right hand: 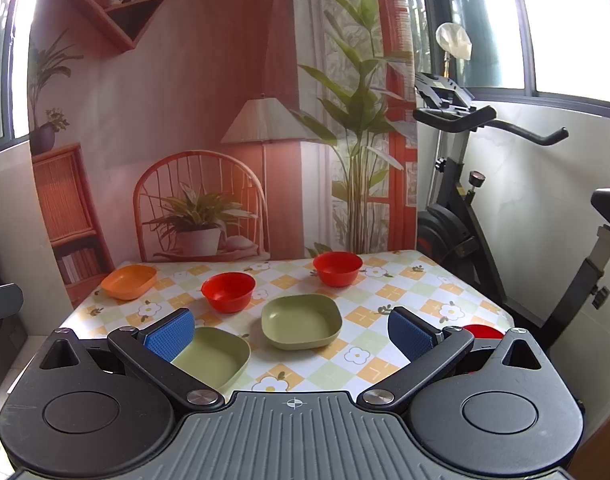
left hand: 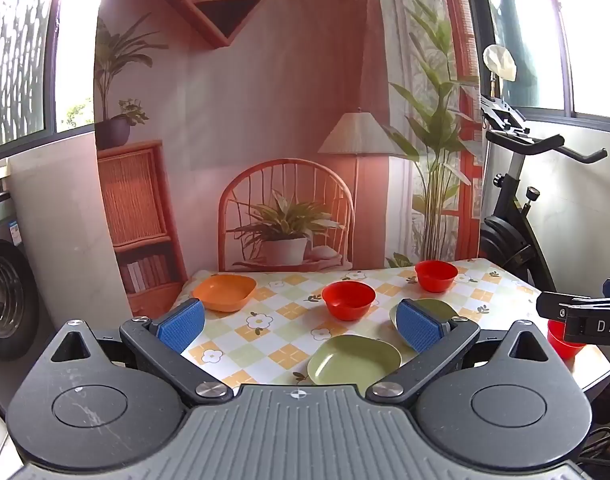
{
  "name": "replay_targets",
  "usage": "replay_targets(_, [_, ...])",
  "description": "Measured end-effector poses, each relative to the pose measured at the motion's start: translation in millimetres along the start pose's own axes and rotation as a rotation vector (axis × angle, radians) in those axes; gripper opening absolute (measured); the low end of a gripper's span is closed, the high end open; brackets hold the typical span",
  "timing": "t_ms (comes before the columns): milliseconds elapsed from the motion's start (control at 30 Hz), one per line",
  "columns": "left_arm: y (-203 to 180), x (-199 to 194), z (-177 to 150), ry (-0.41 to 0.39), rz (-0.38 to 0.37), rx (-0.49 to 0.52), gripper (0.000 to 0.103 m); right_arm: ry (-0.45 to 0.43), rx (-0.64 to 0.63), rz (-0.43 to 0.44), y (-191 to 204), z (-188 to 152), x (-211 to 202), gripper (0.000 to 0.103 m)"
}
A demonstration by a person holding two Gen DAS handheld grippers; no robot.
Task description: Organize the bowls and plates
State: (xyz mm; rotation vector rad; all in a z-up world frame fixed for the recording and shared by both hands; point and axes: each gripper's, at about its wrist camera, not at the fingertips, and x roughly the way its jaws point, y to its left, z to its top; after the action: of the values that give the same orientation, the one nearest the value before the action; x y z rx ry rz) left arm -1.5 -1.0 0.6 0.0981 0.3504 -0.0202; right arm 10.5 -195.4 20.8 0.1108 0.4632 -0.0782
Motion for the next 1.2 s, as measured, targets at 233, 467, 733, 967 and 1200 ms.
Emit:
replay_targets(233, [-1.2, -0.2, -1.2, 0.006, -0.007, 0.006, 0.103, 0.001, -0.001, -0.001, -0.1, -0.5, 0.2, 0.103])
replay_targets(467, [1.4, 0.1, -1.0, 0.009, -0.006, -0.001, 0.103, 0.001, 0.000, -0.001, -1.2, -1.3, 0.2, 0.103])
replay_targets(733, [1.7, 0.1, -1.0, 0.010, -0.006, -0.003, 0.103, 0.001, 0.001, -0.001, -2.0, -1.1, 0.6, 0.103])
replay_targets(967, [1.5, 0.6, -0.4, 0.015, -0.004, -0.009, 0.103, 0.001, 0.000, -0.001, -2.1, -1.3, 0.7, 0.103])
replay_targets(1200, [1.1, 1.4, -0.8, 0.022, -0.007, -0.009, 0.103, 0.001, 0.000, -0.001, -2.0, -1.3, 0.9, 0.103])
